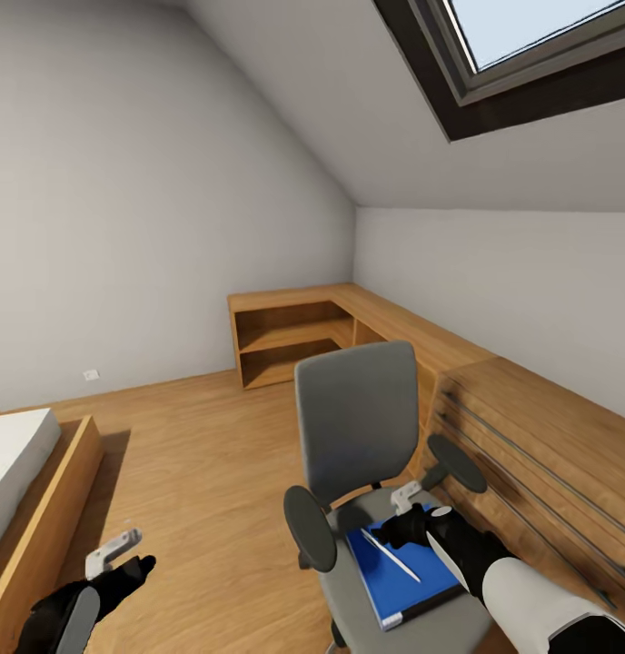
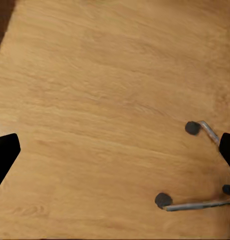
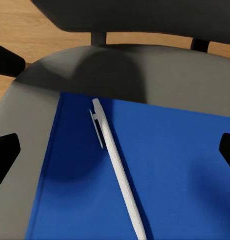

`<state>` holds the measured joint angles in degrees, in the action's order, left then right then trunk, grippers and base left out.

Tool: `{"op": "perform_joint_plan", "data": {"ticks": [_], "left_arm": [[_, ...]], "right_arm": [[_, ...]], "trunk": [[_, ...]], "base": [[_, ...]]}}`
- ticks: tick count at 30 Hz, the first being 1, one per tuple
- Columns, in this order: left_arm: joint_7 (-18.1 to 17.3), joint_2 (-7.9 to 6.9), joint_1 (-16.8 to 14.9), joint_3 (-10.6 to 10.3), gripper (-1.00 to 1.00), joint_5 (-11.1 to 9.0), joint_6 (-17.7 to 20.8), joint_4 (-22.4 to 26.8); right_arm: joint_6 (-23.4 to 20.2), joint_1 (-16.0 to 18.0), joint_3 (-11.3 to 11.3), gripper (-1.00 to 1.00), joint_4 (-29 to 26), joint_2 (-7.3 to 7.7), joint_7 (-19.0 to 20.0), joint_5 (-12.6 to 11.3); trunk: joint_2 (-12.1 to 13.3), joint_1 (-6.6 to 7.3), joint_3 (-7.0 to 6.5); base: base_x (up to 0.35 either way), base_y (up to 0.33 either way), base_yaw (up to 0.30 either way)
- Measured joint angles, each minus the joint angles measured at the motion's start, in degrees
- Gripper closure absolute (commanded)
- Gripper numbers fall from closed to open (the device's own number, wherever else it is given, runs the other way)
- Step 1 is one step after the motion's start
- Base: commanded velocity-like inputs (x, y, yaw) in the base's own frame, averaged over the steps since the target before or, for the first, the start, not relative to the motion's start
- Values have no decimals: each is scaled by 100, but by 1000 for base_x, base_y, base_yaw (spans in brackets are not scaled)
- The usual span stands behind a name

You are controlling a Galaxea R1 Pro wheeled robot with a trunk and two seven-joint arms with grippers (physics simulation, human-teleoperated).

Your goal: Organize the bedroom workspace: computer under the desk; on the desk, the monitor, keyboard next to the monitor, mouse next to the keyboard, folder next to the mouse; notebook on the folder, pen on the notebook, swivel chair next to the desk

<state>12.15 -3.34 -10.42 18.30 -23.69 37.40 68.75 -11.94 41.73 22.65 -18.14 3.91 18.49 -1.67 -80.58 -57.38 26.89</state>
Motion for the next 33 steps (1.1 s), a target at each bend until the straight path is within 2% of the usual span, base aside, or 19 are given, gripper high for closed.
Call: {"op": "perform_joint_plan", "data": {"ticks": [2, 3, 7, 18, 33], "left_arm": [[1, 67, 0, 31, -100, -6, 713, 664], [-9, 222, 1, 99, -100, -98, 1114, 822], [-15, 266, 0, 299, -100, -80, 1161, 805], [-22, 289, 4, 365, -100, -75, 1019, 784], [-24, 284, 1, 373, -100, -91, 1010, 784]], "right_arm": [[0, 0, 1, -100, 4, -4, -4, 0], [-5, -1, 4, -100, 129, -8, -19, 6], [-39, 0, -1, -100, 168, -8, -45, 7], [-185, 0, 11, -100, 184, -22, -59, 15], [-656, 0, -3, -100, 178, -13, -59, 10]], "trunk": [[-80, -44, 36], [-120, -66, 55], [-281, -154, 127], [-722, -396, 324], [-724, -396, 325]], "base": [[0, 0, 0], [0, 0, 0], [0, 0, 0], [0, 0, 0], [0, 0, 0]]}}
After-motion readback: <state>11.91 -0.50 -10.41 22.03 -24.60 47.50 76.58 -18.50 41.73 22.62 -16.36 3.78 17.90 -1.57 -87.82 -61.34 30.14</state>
